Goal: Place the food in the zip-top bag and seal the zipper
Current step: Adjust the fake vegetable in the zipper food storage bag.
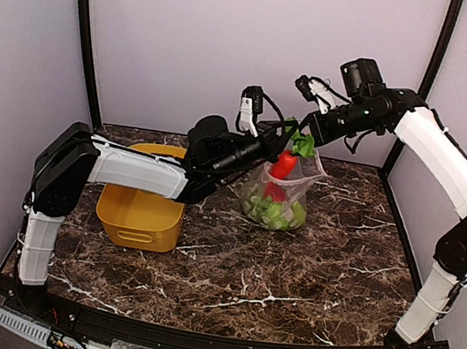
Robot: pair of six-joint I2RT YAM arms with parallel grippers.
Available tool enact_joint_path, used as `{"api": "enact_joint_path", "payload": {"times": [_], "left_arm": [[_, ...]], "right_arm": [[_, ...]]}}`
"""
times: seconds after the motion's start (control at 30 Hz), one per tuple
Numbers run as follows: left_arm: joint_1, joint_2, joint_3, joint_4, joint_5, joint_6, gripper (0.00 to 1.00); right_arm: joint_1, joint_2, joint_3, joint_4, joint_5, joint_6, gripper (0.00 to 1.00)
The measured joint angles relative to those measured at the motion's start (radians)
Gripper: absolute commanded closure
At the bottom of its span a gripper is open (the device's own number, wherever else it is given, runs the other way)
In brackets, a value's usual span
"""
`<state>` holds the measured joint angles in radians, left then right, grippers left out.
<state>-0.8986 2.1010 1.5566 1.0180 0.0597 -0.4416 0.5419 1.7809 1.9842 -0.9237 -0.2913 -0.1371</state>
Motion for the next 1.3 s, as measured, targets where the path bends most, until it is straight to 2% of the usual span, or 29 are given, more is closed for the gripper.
{"api": "enact_joint_path", "payload": {"times": [0.13,0.27,0.43,0.7,0.93,0.97,1.0,1.07,1.3], "left_arm": [[-0.003,-0.008,-0.094,-0.014,-0.004,0.014,0.99],[-0.007,-0.009,-0.087,-0.161,-0.041,0.031,0.99],[-0.008,-0.005,0.07,-0.419,-0.038,0.048,0.99],[-0.008,0.021,0.366,-0.726,-0.062,0.102,0.99],[-0.002,0.066,0.406,-0.82,-0.043,0.116,0.99],[-0.002,0.077,0.406,-0.832,-0.026,0.116,0.96],[-0.002,0.086,0.406,-0.845,-0.009,0.115,0.81],[-0.001,0.098,0.414,-0.873,0.017,0.118,0.63],[-0.005,0.079,0.442,-0.943,0.006,0.118,0.25]], "right_arm": [[-0.053,0.0,0.0,-0.001,-0.031,0.015,1.0],[-0.09,-0.003,0.0,0.0,-0.055,0.024,1.0],[-0.091,-0.014,0.0,0.003,-0.085,0.031,1.0],[-0.096,-0.026,0.0,0.012,-0.111,0.047,1.0],[-0.097,-0.046,0.01,0.001,-0.111,0.064,1.0],[-0.095,-0.051,0.017,0.001,-0.114,0.068,1.0],[-0.093,-0.055,0.023,0.0,-0.117,0.071,1.0],[-0.092,-0.057,0.041,-0.002,-0.121,0.076,1.0],[-0.104,-0.059,0.038,0.027,-0.1,0.087,1.0]]}}
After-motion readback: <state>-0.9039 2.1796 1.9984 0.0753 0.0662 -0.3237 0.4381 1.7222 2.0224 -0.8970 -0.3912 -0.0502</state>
